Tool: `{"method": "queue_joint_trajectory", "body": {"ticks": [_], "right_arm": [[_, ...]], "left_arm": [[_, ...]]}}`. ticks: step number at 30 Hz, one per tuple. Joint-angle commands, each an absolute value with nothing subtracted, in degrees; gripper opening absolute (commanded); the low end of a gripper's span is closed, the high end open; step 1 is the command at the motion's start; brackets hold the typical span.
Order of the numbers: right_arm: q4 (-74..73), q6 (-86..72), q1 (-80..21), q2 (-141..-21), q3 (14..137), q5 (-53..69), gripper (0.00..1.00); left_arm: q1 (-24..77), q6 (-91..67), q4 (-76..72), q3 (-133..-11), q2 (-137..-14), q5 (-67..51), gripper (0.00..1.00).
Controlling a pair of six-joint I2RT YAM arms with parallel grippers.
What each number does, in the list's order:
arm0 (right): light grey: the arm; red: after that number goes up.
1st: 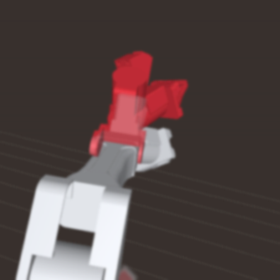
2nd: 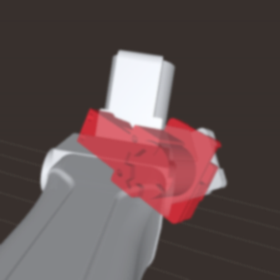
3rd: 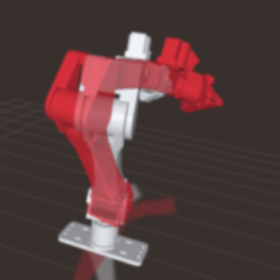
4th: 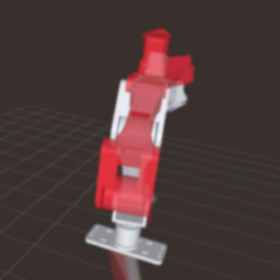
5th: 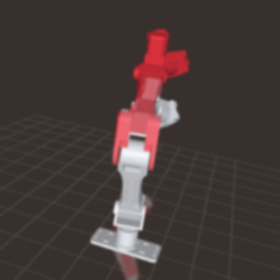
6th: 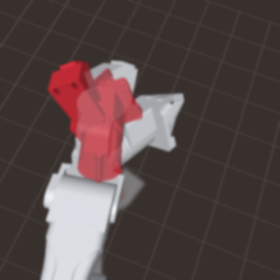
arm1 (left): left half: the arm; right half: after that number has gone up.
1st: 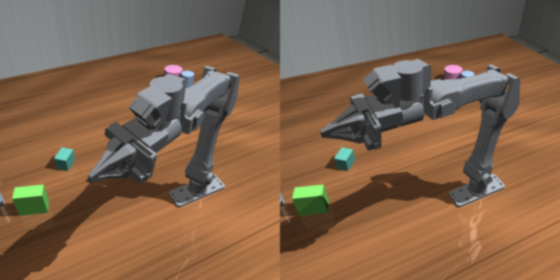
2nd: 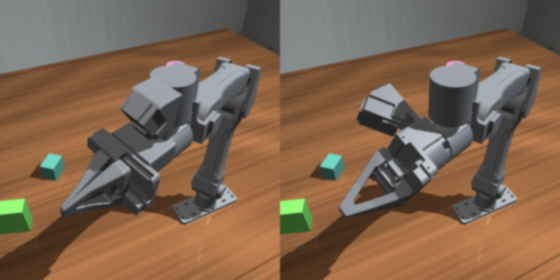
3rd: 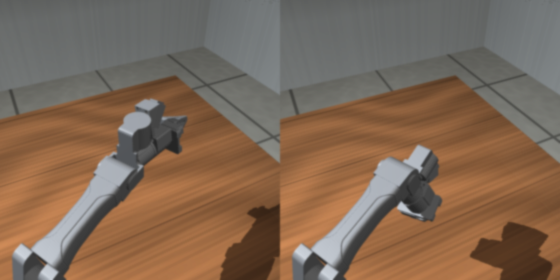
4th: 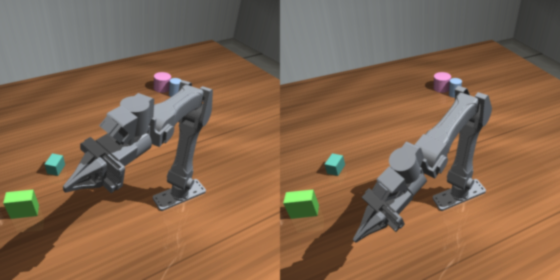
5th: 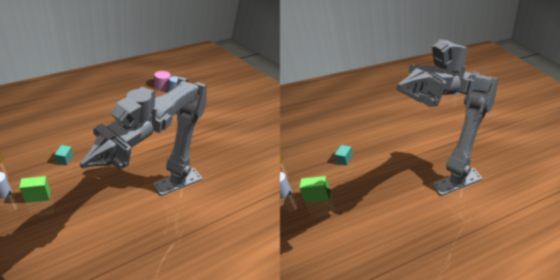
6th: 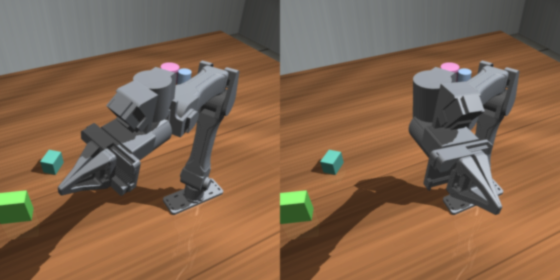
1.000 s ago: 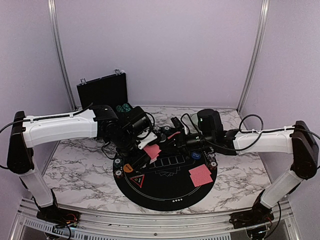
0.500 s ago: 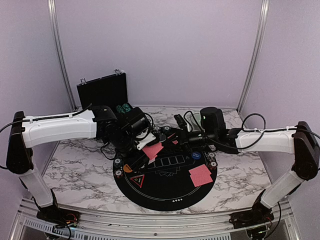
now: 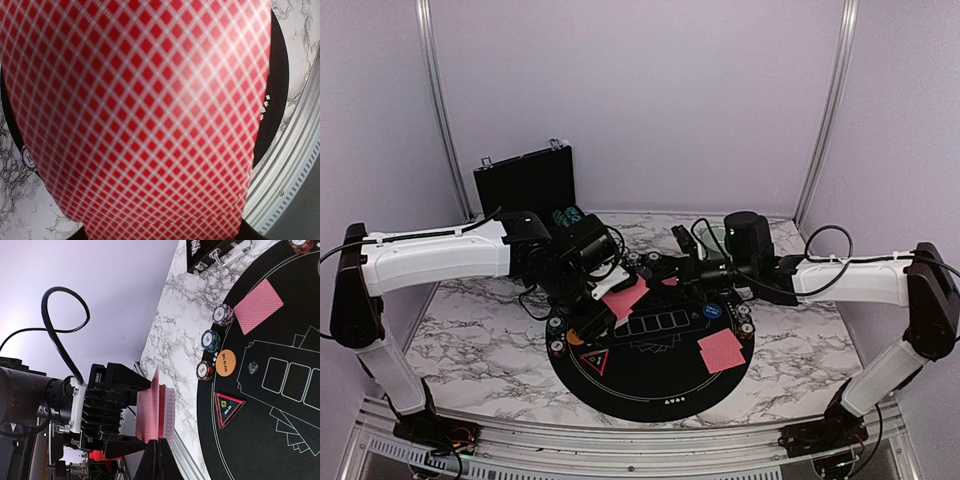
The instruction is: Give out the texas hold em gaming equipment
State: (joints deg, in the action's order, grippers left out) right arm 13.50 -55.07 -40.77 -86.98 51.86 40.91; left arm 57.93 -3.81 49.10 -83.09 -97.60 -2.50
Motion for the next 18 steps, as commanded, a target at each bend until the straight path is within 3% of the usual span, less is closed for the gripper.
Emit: {"method": "queue_joint_trajectory", "body": {"ticks": [1,18], "right_arm": [[15.36,-55.7,-39.15,-85.87,51.96,42.2,0.0],[16.17,-55.92,-36.94,-85.9,51.83,43.57,0.0]], "left_arm": [[57.18,-4.6,47.72,-81.98,-94.78,-2.37,0.5],[54.09,-5.22,45.11,-77.18,-92.31,-3.71,0.5]]}}
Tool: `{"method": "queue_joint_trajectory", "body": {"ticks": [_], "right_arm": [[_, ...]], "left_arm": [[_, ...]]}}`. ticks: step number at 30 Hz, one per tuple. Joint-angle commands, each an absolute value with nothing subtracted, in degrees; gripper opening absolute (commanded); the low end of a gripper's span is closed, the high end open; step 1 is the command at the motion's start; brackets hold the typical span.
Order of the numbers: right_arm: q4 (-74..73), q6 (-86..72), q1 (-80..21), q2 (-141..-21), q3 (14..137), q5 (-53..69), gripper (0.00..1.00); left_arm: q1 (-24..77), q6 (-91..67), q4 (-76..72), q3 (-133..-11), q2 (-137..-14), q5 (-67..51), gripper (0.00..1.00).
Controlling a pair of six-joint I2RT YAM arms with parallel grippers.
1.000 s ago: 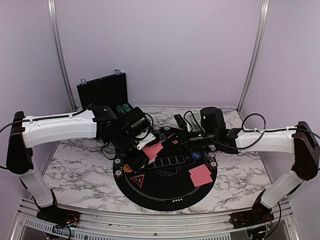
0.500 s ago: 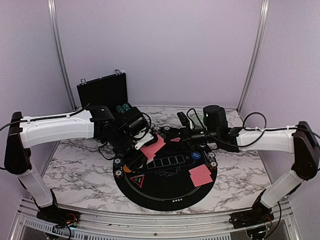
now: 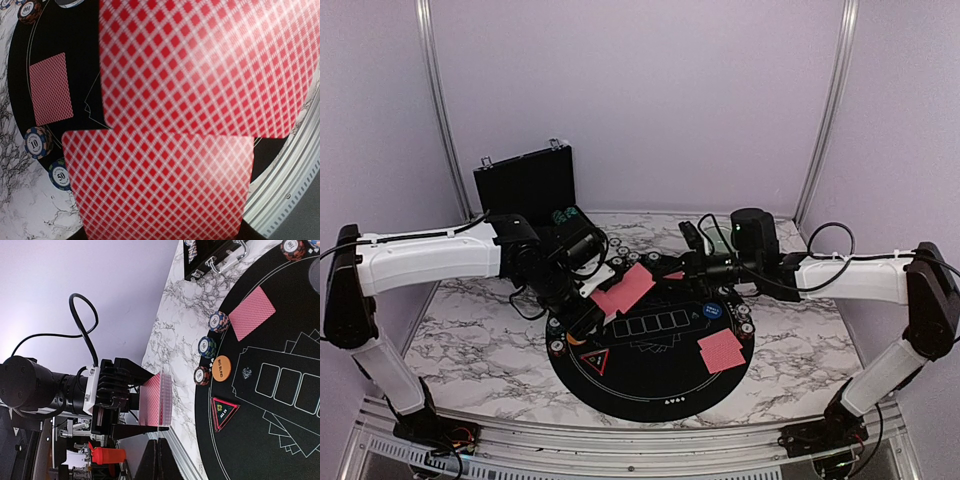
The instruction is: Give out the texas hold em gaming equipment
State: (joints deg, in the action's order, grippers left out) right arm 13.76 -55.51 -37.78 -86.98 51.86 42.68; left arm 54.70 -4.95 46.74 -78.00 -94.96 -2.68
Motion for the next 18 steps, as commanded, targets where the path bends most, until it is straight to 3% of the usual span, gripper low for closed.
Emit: {"method": "queue_joint_trajectory", "body": {"ticks": [1,18], "right_arm": [[16.45,-56.06,-36.87,-85.93,51.78,43.66,0.0],[20.67,-58.76,-33.63,-86.3,49.97,45.14,0.0]], "left_arm": [[53.99,-5.24,45.09,-76.97,-92.24,-3.69,0.5],[52.36,-5.4,44.04,-74.48,-90.91,-3.96,0.5]]}}
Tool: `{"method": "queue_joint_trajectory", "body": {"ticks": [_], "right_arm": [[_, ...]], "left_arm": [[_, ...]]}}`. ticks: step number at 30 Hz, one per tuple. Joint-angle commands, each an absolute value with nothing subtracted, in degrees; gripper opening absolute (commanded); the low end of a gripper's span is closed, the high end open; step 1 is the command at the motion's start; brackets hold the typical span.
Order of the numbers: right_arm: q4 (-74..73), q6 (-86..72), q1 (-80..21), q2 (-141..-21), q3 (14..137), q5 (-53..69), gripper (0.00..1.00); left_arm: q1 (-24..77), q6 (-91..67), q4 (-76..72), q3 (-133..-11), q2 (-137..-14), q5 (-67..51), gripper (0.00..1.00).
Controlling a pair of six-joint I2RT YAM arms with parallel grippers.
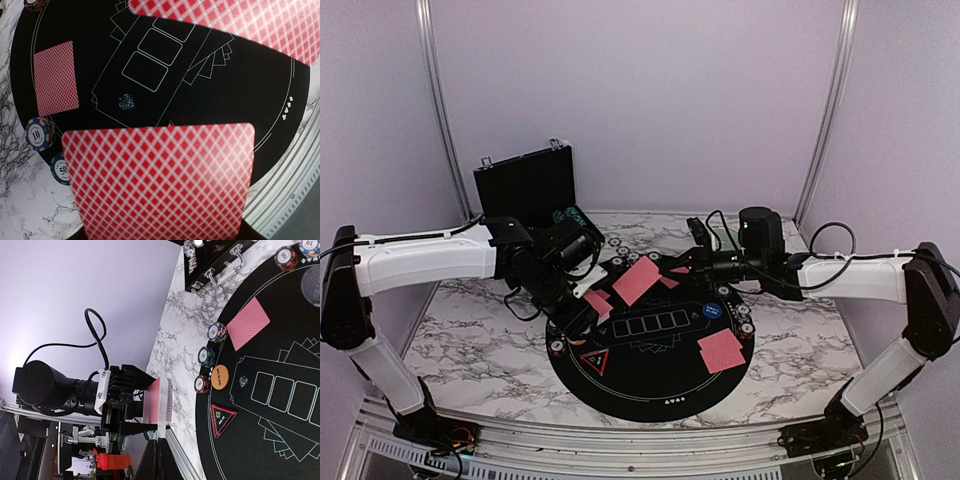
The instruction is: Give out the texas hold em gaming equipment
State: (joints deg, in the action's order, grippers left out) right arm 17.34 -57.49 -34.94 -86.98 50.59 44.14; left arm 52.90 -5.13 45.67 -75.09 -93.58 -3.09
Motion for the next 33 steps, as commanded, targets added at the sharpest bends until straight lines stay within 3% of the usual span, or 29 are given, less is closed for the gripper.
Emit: {"method": "queue_joint_trajectory", "body": {"ticks": [1,14,33], "right_arm": [[21.18,-59.06,-33.32,-86.42,49.66,45.17,0.0],[27.84,-59.3,-32.17,-98.09,52.03,44.19,0.0],[30.56,-59.23,-35.27,-123.99,71.53,41.37,0.0]], "left_arm": [[52.28,-5.39,43.88,-74.26,-90.76,-3.98,0.5],[50.9,-5.43,43.87,-72.92,-88.22,-3.46,0.5],[49.41,-4.82,45.71,-73.29,-86.96,-3.24,0.5]]}}
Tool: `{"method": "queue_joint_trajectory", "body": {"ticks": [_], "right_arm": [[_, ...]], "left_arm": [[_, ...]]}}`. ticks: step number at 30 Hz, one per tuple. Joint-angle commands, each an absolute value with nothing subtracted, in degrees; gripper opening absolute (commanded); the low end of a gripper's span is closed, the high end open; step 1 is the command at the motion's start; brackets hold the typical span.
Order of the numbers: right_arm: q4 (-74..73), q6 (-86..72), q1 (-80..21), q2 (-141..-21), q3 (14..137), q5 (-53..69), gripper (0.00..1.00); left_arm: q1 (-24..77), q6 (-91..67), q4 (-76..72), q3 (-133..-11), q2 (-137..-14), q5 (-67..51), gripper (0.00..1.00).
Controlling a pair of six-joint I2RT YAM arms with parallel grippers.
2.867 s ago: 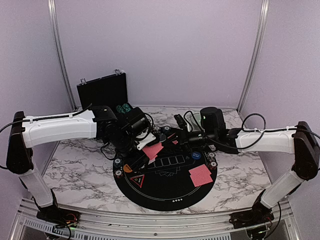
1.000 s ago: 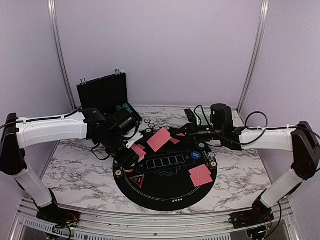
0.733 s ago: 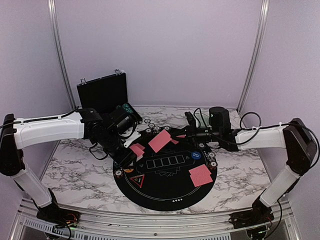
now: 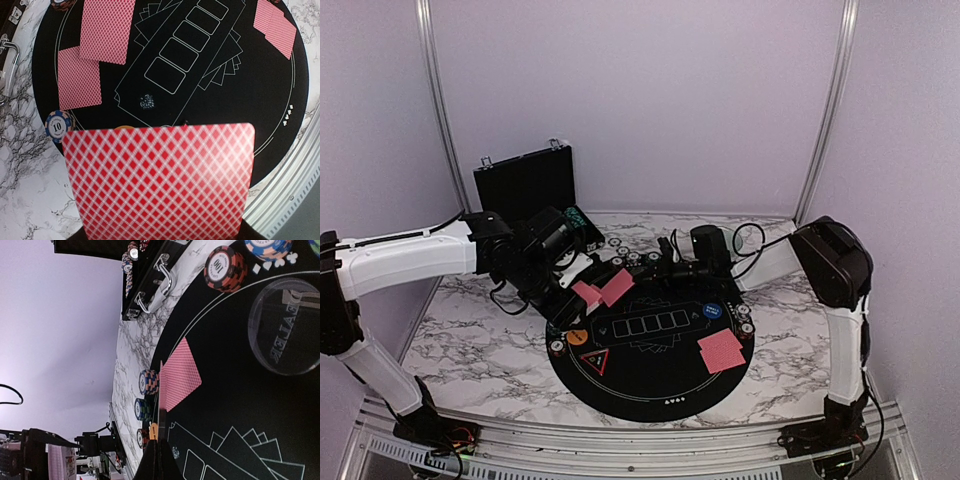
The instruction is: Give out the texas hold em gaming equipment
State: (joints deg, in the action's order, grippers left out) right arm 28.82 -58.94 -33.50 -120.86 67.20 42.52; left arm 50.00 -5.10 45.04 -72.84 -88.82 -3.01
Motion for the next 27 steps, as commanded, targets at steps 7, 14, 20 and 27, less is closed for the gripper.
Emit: {"method": "queue_joint_trajectory", "body": {"ticks": [7,14,20,27], "right_arm": [[28.99,-59.26,-37.62,-128.28,75.99,40.4,0.0],[25.73,-58.03,-39.77,-131.47,79.78,38.92,0.0],[21.77,-55.63,-40.03,-131.77,80.58,36.61,0.0],[16.74,-51.6,-40.71,-131.16,81.39,34.12,0.0]], "left_arm": [[49.16,-4.67,46.23,-73.17,-86.49,-3.13,0.5],[49.07,-4.72,46.23,-72.81,-86.32,-3.09,0.5],[49.05,-4.64,46.23,-72.69,-86.47,-3.25,0.5],[49.01,-4.62,46.23,-72.84,-86.68,-3.6,0.5]]}}
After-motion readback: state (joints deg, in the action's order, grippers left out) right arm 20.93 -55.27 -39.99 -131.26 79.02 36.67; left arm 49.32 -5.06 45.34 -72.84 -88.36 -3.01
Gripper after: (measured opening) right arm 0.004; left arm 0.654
